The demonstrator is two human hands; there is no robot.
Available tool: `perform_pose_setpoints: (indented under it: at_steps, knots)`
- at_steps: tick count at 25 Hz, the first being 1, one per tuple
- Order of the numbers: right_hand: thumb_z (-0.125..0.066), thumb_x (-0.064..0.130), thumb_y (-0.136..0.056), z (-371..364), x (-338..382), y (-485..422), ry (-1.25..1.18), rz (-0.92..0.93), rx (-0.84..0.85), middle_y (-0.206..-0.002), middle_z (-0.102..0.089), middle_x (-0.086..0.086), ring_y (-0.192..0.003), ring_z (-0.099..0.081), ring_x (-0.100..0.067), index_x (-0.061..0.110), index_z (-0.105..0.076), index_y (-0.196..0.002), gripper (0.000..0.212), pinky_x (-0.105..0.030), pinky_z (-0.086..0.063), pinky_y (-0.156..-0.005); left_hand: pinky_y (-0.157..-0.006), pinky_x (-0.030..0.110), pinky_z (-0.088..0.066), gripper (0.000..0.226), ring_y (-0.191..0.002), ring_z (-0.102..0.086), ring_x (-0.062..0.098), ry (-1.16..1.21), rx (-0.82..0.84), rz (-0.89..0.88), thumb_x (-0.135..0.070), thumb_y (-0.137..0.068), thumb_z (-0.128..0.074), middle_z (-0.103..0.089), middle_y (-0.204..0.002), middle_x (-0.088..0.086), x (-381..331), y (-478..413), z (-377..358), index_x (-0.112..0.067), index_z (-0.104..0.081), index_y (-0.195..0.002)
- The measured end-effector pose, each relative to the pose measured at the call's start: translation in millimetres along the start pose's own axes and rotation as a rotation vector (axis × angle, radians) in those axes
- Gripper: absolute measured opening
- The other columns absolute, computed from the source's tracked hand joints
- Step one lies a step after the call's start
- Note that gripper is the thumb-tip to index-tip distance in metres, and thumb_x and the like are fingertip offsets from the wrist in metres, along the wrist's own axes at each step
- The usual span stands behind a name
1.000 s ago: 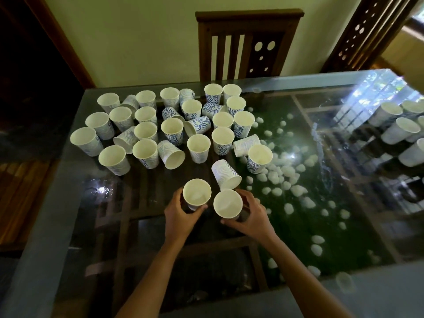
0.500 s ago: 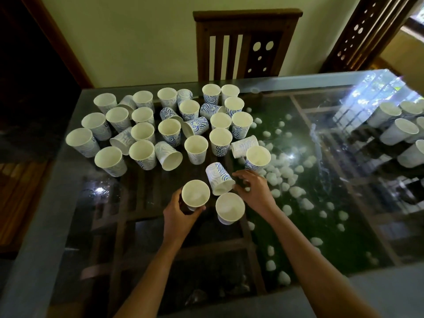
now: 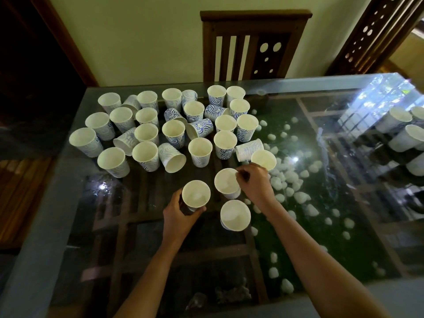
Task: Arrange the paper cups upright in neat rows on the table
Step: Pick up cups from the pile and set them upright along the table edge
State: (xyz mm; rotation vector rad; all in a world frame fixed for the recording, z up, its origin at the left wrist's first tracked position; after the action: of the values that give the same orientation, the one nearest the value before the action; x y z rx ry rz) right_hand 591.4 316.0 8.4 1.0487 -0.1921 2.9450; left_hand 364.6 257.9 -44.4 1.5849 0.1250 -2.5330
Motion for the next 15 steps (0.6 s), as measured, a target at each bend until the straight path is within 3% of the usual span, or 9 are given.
perform_pose_setpoints:
  at_steps: [5,9,12,15]
  knots:
    - [-0.059,0.016,-0.089,-4.6,-19.7,8.5,-0.056,-0.147,-0.020,-0.092,-0.068,-0.008,-0.073,-0.054,-0.011,0.007,-0.068,-0.098,0.016,-0.016,-0.038,-0.065,-0.098,0.033,-0.044,0.071,-0.118,-0.051,0.020,-0.003,0.018,0.003,-0.023,-0.063,-0.084,-0.056,-0.127,0.006,1.0,1.7,-2.5,-0.013,-0.050,-0.124]
    - [-0.055,0.049,-0.085,2.4,-33.2,42.4,-0.275,-0.269,-0.120,-0.100,-0.064,-0.004,-0.083,-0.060,-0.012,0.010,-0.059,-0.111,0.047,-0.022,-0.049,-0.069,-0.098,0.033,-0.044,0.071,-0.118,-0.051,0.020,-0.008,0.020,0.011,-0.022,-0.063,-0.084,-0.056,-0.128,0.008,0.7,6.3,-2.9,-0.011,-0.050,-0.124]
    - [-0.062,0.065,-0.071,-14.5,-36.0,82.1,-0.424,-0.242,0.004,-0.118,-0.056,0.001,-0.102,-0.057,-0.010,0.020,-0.049,-0.126,0.072,-0.027,-0.053,-0.082,-0.092,0.023,-0.042,0.069,-0.114,-0.051,0.014,-0.012,0.017,0.005,-0.020,-0.063,-0.084,-0.058,-0.125,0.008,1.0,12.2,-3.3,-0.010,-0.051,-0.122]
    - [-0.076,0.067,-0.051,-40.8,-40.3,107.9,-0.373,-0.228,0.142,-0.132,-0.041,0.011,-0.118,-0.045,-0.005,0.025,-0.035,-0.138,0.104,-0.022,-0.043,-0.095,-0.090,0.020,-0.041,0.068,-0.112,-0.053,0.013,-0.011,0.006,0.001,-0.021,-0.062,-0.085,-0.060,-0.123,0.007,3.0,18.2,-3.5,-0.011,-0.053,-0.121]
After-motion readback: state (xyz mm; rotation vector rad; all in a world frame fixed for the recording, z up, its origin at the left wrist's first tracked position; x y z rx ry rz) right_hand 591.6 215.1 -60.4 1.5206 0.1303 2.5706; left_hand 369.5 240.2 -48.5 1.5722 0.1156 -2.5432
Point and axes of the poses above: each hand's wrist, its own y-axis away from the middle knuckle, its own z-axis out of the back of the hand, x = y × z, the point moved 10 cm from there along -y, towards the middle knuckle
